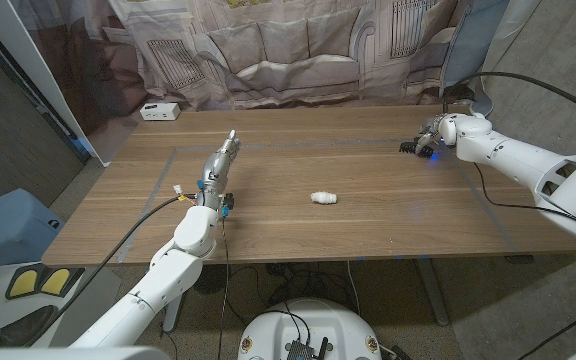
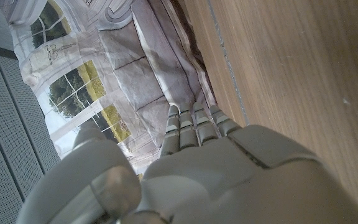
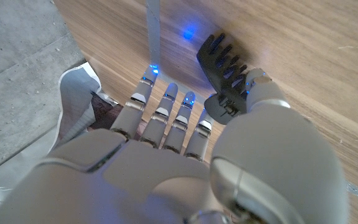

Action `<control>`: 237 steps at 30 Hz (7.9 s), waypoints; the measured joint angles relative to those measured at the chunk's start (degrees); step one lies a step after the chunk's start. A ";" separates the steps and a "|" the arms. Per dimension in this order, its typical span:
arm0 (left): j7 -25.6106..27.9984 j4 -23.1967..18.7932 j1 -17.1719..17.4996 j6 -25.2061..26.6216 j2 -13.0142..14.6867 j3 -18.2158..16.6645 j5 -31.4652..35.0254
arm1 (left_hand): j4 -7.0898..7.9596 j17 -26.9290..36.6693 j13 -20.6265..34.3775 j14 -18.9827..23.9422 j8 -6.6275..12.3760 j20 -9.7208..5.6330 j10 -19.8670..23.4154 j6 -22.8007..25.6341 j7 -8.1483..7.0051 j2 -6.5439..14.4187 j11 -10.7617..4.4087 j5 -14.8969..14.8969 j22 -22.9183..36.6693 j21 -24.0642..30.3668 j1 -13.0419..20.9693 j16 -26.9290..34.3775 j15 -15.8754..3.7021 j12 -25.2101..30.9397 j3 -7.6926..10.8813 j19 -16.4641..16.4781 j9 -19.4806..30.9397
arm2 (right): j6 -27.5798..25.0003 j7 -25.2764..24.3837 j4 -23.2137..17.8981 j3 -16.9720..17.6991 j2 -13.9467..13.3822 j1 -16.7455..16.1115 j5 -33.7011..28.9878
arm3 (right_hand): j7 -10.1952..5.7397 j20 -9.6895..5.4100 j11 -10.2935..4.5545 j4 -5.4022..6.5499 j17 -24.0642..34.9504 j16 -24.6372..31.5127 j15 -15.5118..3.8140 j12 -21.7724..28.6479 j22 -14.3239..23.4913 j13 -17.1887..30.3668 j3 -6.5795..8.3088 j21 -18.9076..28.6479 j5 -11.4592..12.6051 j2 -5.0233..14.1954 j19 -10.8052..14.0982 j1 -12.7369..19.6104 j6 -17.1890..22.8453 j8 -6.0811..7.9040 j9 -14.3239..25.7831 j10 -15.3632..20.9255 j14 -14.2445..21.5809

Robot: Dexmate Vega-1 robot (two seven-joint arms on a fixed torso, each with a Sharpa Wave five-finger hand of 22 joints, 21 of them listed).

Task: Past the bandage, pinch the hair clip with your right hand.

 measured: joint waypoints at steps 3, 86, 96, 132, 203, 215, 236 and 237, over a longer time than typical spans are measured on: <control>-0.09 0.13 -0.06 -0.01 -0.02 0.00 -0.09 | 0.00 0.00 0.00 0.00 0.00 0.00 0.00 0.00 0.00 0.00 0.00 0.00 0.00 0.00 0.00 0.00 0.00 0.00 0.00 0.00 0.00 | -0.08 0.12 0.00 -0.04 0.00 0.05 0.09 | 0.49 0.23 0.19 0.00 0.00 0.00 0.22 0.00 0.00 0.00 0.00 0.00 0.18 -0.29 -0.23 -0.28 -2.07 -1.10 0.00 -1.01 -1.03; -5.63 -0.60 -0.36 -2.18 3.63 -2.87 -3.29 | -0.46 0.00 0.00 0.00 0.00 -0.36 0.31 0.21 0.00 0.00 0.31 0.00 0.00 0.00 0.00 0.00 0.00 0.00 0.46 -0.05 0.00 | -5.19 -16.25 -38.92 24.38 -13.72 -27.62 17.03 | 7.54 -0.63 7.95 3.62 -0.11 0.45 4.71 1.10 0.01 -0.10 -4.73 -0.44 0.98 0.80 -14.32 -10.83 -15.01 -1.27 0.79 -18.35 -24.07; -6.09 -0.52 -1.01 -2.25 3.63 -2.76 -3.16 | -0.46 0.00 0.00 0.00 0.00 -0.37 0.31 0.21 0.00 0.00 0.31 0.00 0.00 0.00 0.00 0.00 0.00 0.00 0.46 -0.05 0.00 | -1.94 -20.48 -41.52 28.00 -14.19 -31.67 21.14 | 8.18 -1.26 8.18 3.86 -0.11 0.45 4.59 1.10 -0.29 -0.10 -4.49 0.00 0.54 1.02 -14.32 -11.06 -15.66 -1.30 0.79 -18.58 -23.77; -7.61 1.38 -3.67 -2.06 3.00 -1.58 -3.29 | -0.65 -0.15 0.00 1.15 0.00 -2.08 0.72 0.84 0.00 0.00 0.72 0.00 0.00 0.65 0.00 0.00 -0.51 0.00 0.65 1.68 0.00 | 9.05 -27.72 -45.42 38.10 -13.98 -42.26 35.54 | 14.01 -4.44 10.22 4.14 -0.09 0.89 3.78 1.52 -0.28 -0.25 -4.20 0.00 -2.19 3.44 -13.18 -12.27 -20.66 -2.82 0.36 -18.57 -22.97; -12.01 7.37 -8.64 -2.46 1.60 0.54 -5.71 | -0.80 -0.13 0.00 0.52 -0.45 -1.68 -0.22 -0.44 1.03 -0.30 1.64 -0.22 0.00 0.33 -0.31 -0.45 0.10 -0.67 0.79 1.26 -0.03 | 36.08 -2.65 -31.50 45.33 -1.17 -48.77 77.17 | 15.93 -4.92 12.35 5.73 -0.25 0.55 5.41 0.40 -0.26 -1.32 -5.97 -0.29 -7.94 4.09 -17.00 -18.99 -20.38 -2.83 -0.17 -19.93 -25.25; -13.61 8.08 -7.95 -3.72 1.23 0.38 -7.73 | -1.02 -0.13 0.00 -0.23 -0.66 -2.19 -1.16 -1.06 1.02 -0.31 1.31 -0.22 0.00 -0.01 -0.31 -0.45 0.20 -0.88 1.02 0.74 -0.13 | 36.34 2.50 -27.33 43.75 0.89 -46.88 79.28 | 15.83 -4.93 12.35 5.76 -0.25 0.55 5.42 0.40 -0.26 -1.31 -6.40 -0.29 -8.34 3.84 -17.60 -19.85 -21.09 -2.82 -0.17 -19.92 -25.24; -13.96 7.12 -6.59 -3.82 1.37 0.51 -8.17 | -1.02 -0.13 0.00 -0.74 -0.66 -2.29 -1.14 -1.25 0.82 -0.30 1.32 -0.22 0.00 -0.01 -0.31 -0.45 0.10 -0.88 1.01 0.65 -0.13 | 36.83 7.48 -23.15 43.10 3.03 -45.64 82.03 | 16.24 -4.93 12.35 6.23 -0.24 0.55 5.42 0.40 -0.26 -1.30 -6.88 -0.29 -8.61 3.59 -17.16 -20.90 -21.49 -2.82 -0.16 -19.92 -25.24; -14.10 7.12 -6.58 -4.04 1.37 0.52 -8.17 | -1.01 -0.13 0.00 -0.74 -0.66 -2.29 -1.14 -1.25 0.82 -0.31 1.32 -0.22 0.00 -0.01 -0.31 -0.45 0.10 -0.88 1.01 0.65 -0.13 | 36.69 7.48 -23.22 43.11 3.03 -45.64 82.09 | 16.24 -4.93 12.35 6.24 -0.24 0.55 5.42 0.40 -0.26 -1.30 -6.88 -0.29 -8.60 3.86 -17.16 -21.17 -21.49 -2.82 -0.16 -19.92 -25.24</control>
